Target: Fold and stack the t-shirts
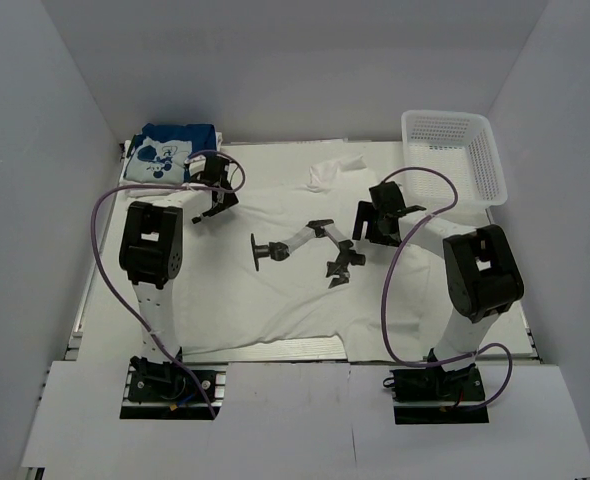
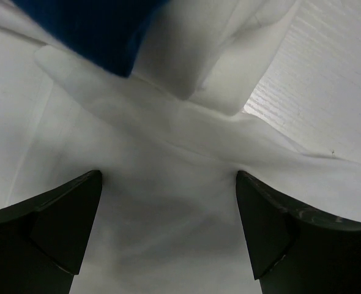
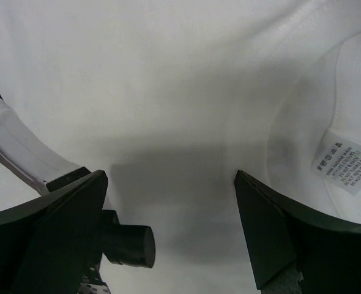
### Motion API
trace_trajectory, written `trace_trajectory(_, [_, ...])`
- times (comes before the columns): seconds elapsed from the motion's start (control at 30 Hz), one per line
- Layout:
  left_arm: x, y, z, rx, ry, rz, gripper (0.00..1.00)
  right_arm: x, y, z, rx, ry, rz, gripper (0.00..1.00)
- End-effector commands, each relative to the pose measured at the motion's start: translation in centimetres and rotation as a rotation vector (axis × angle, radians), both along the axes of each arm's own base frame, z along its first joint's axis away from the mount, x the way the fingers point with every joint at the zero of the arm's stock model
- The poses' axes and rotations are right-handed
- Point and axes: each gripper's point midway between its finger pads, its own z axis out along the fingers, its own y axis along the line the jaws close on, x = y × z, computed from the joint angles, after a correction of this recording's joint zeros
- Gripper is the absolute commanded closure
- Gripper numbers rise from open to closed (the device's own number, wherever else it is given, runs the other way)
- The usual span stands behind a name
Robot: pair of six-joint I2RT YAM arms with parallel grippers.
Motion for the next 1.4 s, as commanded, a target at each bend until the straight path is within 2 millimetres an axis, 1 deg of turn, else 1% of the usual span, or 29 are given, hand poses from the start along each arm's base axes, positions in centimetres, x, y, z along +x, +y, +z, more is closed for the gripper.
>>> trace_trajectory(0.0, [-0.6, -0.1, -1.6, -0.024, 0.073, -0.062, 0.00, 0.0, -0.3, 1.7, 0.002, -0.043, 0.004, 0.10])
trace_trajectory(0.1, [1.7, -1.5, 0.9, -0.061, -0.019, -0.154, 0.00, 0.6, 0.0, 3.5, 0.018, -0.097, 0.035, 0.10])
trace_trajectory(0.13, [2.5, -2.2, 1.7, -0.080, -0.047, -0.182, 0.00, 1.0, -0.6, 4.3, 0.019, -0.121, 0.029, 0.10])
trace_trajectory(0.17, [2.8, -2.4, 2.2, -0.090, -0.058, -0.190, 0.00, 0.9, 0.2, 4.9, 0.024, -0.137, 0.047, 0.10])
trace_trajectory(0.2, [3.4, -2.7, 3.5, -0.092, -0.082, -0.206, 0.00, 0.9, 0.3, 5.2, 0.029, -0.144, 0.051, 0.10])
trace_trajectory(0.23, [3.2, -2.6, 3.4, -0.085, -0.071, -0.212, 0.00, 0.6, 0.3, 5.3, 0.030, -0.143, 0.055, 0.10])
trace_trajectory(0.27, [3.4, -2.6, 5.0, -0.087, -0.097, -0.213, 0.00, 0.6, 0.4, 6.2, 0.037, -0.167, 0.065, 0.10])
trace_trajectory(0.3, [3.0, -2.5, 6.3, -0.081, -0.109, -0.223, 0.00, -0.1, 0.3, 5.6, 0.045, -0.158, 0.066, 0.10])
trace_trajectory(0.33, [2.3, -2.9, 5.5, -0.080, -0.088, -0.233, 0.00, -0.1, 0.3, 5.7, 0.045, -0.159, 0.064, 0.10])
trace_trajectory(0.37, [2.1, -2.7, 7.4, -0.077, -0.134, -0.228, 0.00, -0.5, 0.2, 5.9, 0.042, -0.166, 0.080, 0.10])
trace_trajectory(0.4, [1.0, -2.5, 6.9, -0.075, -0.115, -0.228, 0.00, -0.8, 0.3, 5.9, 0.047, -0.167, 0.081, 0.10])
trace_trajectory(0.47, [-0.3, -2.7, 7.9, -0.106, -0.129, -0.219, 0.00, -2.3, 0.1, 5.4, 0.059, -0.156, 0.085, 0.10])
trace_trajectory(0.5, [-2.2, -2.3, 8.8, -0.119, -0.122, -0.203, 0.00, -2.4, 0.2, 6.3, 0.078, -0.184, 0.081, 0.10])
trace_trajectory(0.57, [-4.3, -1.8, 9.9, -0.153, -0.134, -0.130, 0.00, -4.0, 0.0, 5.8, 0.100, -0.188, 0.081, 0.10])
trace_trajectory(0.6, [-7.1, -1.8, 10.6, -0.174, -0.129, -0.112, 0.00, -4.1, 0.1, 6.9, 0.124, -0.225, 0.083, 0.10])
trace_trajectory(0.67, [-9.7, -2.0, 11.1, -0.259, -0.149, -0.051, 0.00, -5.4, -0.4, 6.0, 0.130, -0.217, 0.068, 0.10])
trace_trajectory(0.7, [-12.5, -1.8, 9.2, -0.282, -0.096, -0.031, 0.00, -5.4, -0.6, 7.7, 0.148, -0.272, 0.055, 0.10])
trace_trajectory(0.73, [-14.3, -1.5, 9.0, -0.290, -0.073, -0.011, 0.00, -6.1, -0.9, 7.2, 0.146, -0.259, 0.048, 0.10])
trace_trajectory(0.77, [-16.6, -0.9, 9.5, -0.317, -0.093, 0.041, 0.00, -6.4, -1.0, 8.2, 0.163, -0.290, 0.042, 0.10])
trace_trajectory(0.8, [-18.1, -0.5, 9.5, -0.321, -0.085, 0.073, 0.00, -7.0, -1.2, 7.6, 0.162, -0.279, 0.041, 0.10])
trace_trajectory(0.83, [-20.6, 0.3, 8.7, -0.305, -0.029, 0.107, 0.00, -7.6, -1.4, 7.0, 0.159, -0.266, 0.040, 0.10])
trace_trajectory(0.87, [-22.7, 0.9, 8.9, -0.325, -0.048, 0.171, 0.00, -7.8, -1.5, 7.6, 0.172, -0.284, 0.036, 0.10])
trace_trajectory(0.9, [-24.1, 1.2, 8.6, -0.330, -0.035, 0.189, 0.00, -8.3, -1.7, 6.8, 0.168, -0.268, 0.035, 0.10])
trace_trajectory(0.93, [-26.6, 1.9, 7.1, -0.319, 0.024, 0.225, 0.00, -8.5, -1.7, 6.8, 0.170, -0.269, 0.033, 0.10])
trace_trajectory(1.03, [-29.7, 1.7, 7.0, -0.392, 0.032, 0.263, 0.00, -9.1, -1.8, 6.2, 0.167, -0.258, 0.044, 0.10])
trace_trajectory(1.13, [-32.3, -0.7, 6.2, -0.514, 0.114, 0.214, 0.00, -9.5, -1.8, 5.3, 0.171, -0.232, 0.053, 0.10])
trace_trajectory(1.17, [-32.4, -1.2, 6.3, -0.537, 0.125, 0.202, 0.00, -9.5, -1.6, 5.2, 0.171, -0.231, 0.060, 0.10])
trace_trajectory(1.23, [-33.8, -3.1, 4.9, -0.628, 0.209, 0.156, 0.00, -9.6, -1.5, 4.8, 0.173, -0.212, 0.065, 0.10])
trace_trajectory(1.37, [-36.2, -4.0, 2.6, -0.630, 0.393, 0.128, 0.00, -10.0, -1.1, 4.0, 0.182, -0.182, 0.085, 0.10])
